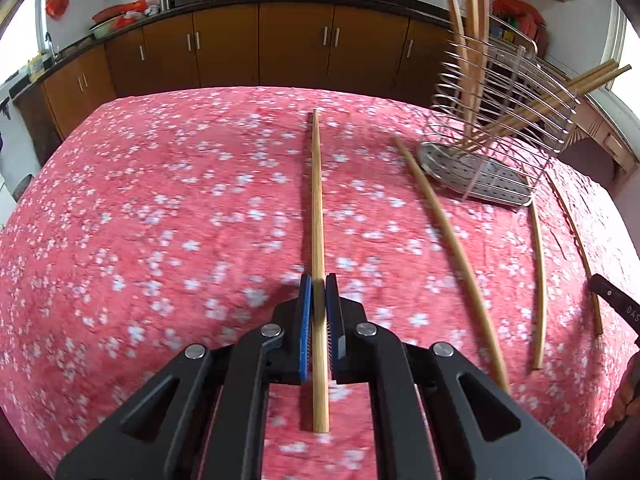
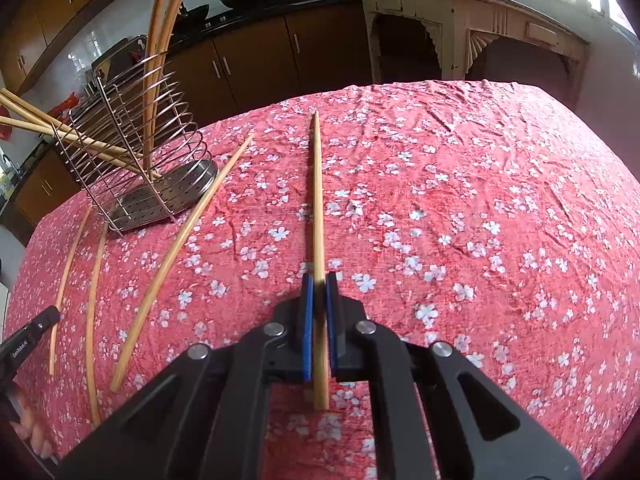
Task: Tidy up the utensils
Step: 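Grasp a loose chopstick with the right tool while the left tool grasps another, then lift both chopsticks upright and carry them above the wire holder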
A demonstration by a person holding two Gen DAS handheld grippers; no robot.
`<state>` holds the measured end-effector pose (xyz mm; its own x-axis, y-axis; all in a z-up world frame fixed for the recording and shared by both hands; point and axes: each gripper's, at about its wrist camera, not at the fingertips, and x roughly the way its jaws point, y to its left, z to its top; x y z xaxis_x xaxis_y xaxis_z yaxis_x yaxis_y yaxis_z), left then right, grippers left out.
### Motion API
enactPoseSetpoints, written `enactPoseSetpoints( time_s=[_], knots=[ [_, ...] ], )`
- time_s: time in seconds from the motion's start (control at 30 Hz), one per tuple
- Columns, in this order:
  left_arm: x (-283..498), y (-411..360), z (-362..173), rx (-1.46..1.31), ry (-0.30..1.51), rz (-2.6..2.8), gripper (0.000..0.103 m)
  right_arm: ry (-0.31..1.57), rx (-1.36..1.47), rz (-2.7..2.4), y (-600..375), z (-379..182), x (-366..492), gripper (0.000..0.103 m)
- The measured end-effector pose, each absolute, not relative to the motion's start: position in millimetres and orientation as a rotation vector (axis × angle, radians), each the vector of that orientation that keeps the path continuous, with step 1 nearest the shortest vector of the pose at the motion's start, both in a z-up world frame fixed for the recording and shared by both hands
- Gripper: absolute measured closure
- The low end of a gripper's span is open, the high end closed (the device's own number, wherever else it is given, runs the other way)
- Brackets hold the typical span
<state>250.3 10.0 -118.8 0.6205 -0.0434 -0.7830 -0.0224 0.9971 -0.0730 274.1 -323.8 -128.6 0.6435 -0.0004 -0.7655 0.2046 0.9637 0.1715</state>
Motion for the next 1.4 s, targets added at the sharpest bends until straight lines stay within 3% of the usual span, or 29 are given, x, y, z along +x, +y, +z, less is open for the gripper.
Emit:
enactPoseSetpoints(
  time_s=[0.1,0.27,1.1,1.4],
  knots=[
    [250,13,-119,-0.069,0.879,-0.035,0.095,0.86,0.222,-0.127,-319,-129,273,0.095],
    [246,15,-117,-0.082,0.874,-0.085,0.081,0.852,0.283,-0.098,-328,-131,270,0.095],
    [239,33,-111,-0.164,0.87,-0.119,0.081,0.862,0.22,-0.132,-321,-130,273,0.095],
    [229,3,-111,0.038,0.886,-0.03,0.078,0.869,0.175,-0.128,-315,-130,255,0.095]
  ],
)
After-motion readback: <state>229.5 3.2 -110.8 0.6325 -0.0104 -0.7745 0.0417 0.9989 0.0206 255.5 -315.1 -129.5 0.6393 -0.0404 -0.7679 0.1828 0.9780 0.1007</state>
